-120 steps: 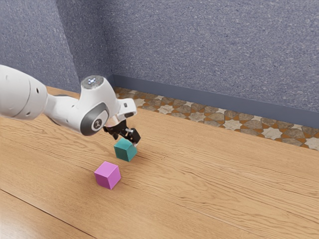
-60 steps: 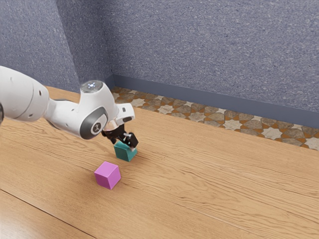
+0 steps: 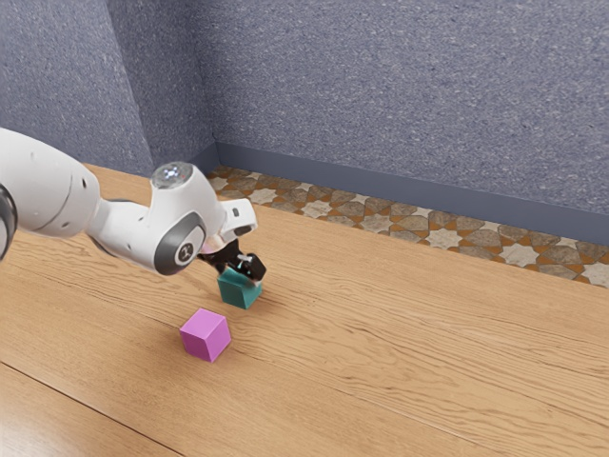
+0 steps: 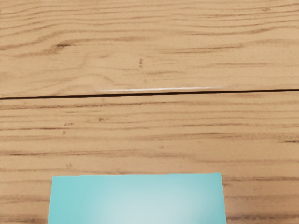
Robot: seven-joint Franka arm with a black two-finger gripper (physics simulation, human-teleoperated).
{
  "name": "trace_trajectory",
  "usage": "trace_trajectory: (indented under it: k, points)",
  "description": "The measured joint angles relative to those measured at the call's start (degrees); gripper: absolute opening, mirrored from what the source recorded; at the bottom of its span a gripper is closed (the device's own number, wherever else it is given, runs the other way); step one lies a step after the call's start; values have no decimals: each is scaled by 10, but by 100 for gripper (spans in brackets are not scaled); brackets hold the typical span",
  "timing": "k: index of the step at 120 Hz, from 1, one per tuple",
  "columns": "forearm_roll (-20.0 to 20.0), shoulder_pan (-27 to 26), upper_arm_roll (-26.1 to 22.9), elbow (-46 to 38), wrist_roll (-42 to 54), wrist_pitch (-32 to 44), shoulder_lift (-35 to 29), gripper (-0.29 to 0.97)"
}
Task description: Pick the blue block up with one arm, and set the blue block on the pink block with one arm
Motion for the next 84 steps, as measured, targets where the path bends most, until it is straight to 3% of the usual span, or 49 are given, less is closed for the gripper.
trace_trajectory:
  k: [84]
  points:
    - [-1, 3, 0, -20, 1, 62, 2, 68]
